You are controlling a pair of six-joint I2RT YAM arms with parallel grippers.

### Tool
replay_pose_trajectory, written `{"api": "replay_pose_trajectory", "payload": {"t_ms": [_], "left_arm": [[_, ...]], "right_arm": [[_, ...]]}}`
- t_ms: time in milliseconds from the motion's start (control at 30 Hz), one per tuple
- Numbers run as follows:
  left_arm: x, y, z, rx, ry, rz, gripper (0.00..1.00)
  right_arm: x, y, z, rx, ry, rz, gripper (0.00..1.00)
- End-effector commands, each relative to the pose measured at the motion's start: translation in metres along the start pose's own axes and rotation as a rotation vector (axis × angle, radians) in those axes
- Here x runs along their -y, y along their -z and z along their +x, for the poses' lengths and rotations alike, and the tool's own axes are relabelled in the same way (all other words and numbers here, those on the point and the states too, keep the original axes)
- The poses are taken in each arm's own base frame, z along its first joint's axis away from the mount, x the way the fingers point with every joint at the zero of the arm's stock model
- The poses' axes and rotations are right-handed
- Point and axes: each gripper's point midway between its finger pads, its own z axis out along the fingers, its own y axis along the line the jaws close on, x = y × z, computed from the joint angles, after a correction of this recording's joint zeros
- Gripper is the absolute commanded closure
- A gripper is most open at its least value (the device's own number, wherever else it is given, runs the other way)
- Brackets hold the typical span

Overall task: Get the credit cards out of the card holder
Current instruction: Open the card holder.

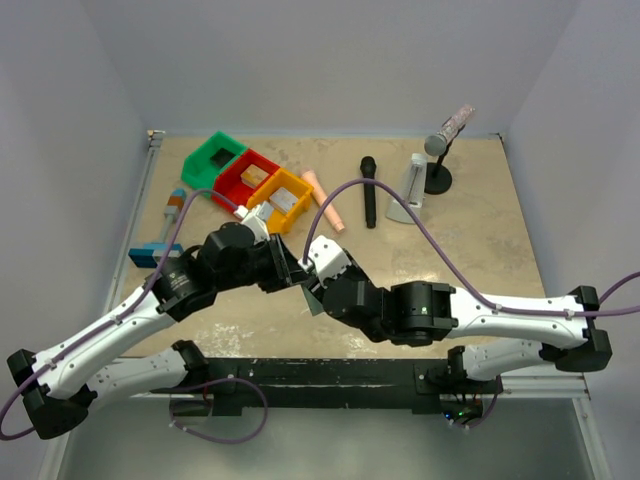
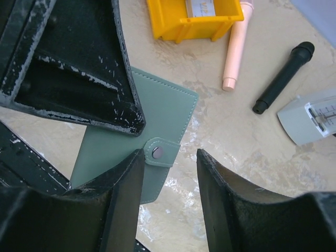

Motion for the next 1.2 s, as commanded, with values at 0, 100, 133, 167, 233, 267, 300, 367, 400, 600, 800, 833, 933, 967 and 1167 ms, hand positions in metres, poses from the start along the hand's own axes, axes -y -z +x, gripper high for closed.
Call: {"api": "replay_pose_trajectory", "payload": {"t_ms": [0,100,133,167,233,267,300,367,400,600,800,833,933,967,1167], "left_arm": [[0.029,0.014,-0.008,0.003,-0.021,0.096,1.0],[0.032,0.016,-0.009,-0.002,-0.024,0.101,1.0],[0.032,0.017,-0.01,-0.002,-0.027,0.099,1.0],[0.032,0.017,-0.01,-0.001,-0.027,0.099,1.0],[0.033,0.018,-0.011,0.0,-0.029,0.098,1.0],[0.033,0.019,-0.011,0.0,-0.03,0.097,1.0],[0.032,0.018,-0.011,0.0,-0.03,0.091,1.0],[0.031,0.019,-0.012,0.003,-0.028,0.087,1.0],[0.031,0.019,-0.012,0.004,-0.028,0.086,1.0],[0.035,0.019,-0.012,-0.003,-0.021,0.1,1.0],[0.038,0.018,-0.009,-0.024,-0.01,0.111,1.0],[0.038,0.017,-0.008,-0.031,-0.009,0.113,1.0],[0.039,0.016,-0.007,-0.037,-0.006,0.116,1.0],[0.038,0.016,-0.007,-0.038,-0.004,0.114,1.0],[0.034,0.012,-0.004,-0.046,-0.001,0.108,1.0]], "right_arm": [[0.0,0.0,-0.004,0.032,0.044,0.025,0.52],[0.0,0.001,-0.001,0.031,0.049,0.035,0.52],[0.0,0.001,0.001,0.031,0.053,0.039,0.52],[0.002,0.001,0.001,0.032,0.051,0.045,0.52],[0.006,0.002,0.004,0.025,0.057,0.073,0.52],[0.009,0.002,0.005,0.024,0.057,0.081,0.52],[0.01,0.004,0.006,0.025,0.057,0.086,0.52],[0.011,0.006,0.007,0.033,0.045,0.084,0.52],[0.011,0.006,0.008,0.034,0.046,0.084,0.52],[0.005,0.003,0.011,0.018,0.068,0.082,0.52],[0.004,-0.001,0.004,0.019,0.076,0.113,0.51],[0.004,-0.001,0.003,0.02,0.078,0.12,0.52],[0.008,-0.002,-0.001,0.021,0.073,0.154,0.52],[0.01,-0.002,-0.002,0.025,0.07,0.167,0.53],[0.019,0.002,-0.01,0.052,0.037,0.22,0.55]]}}
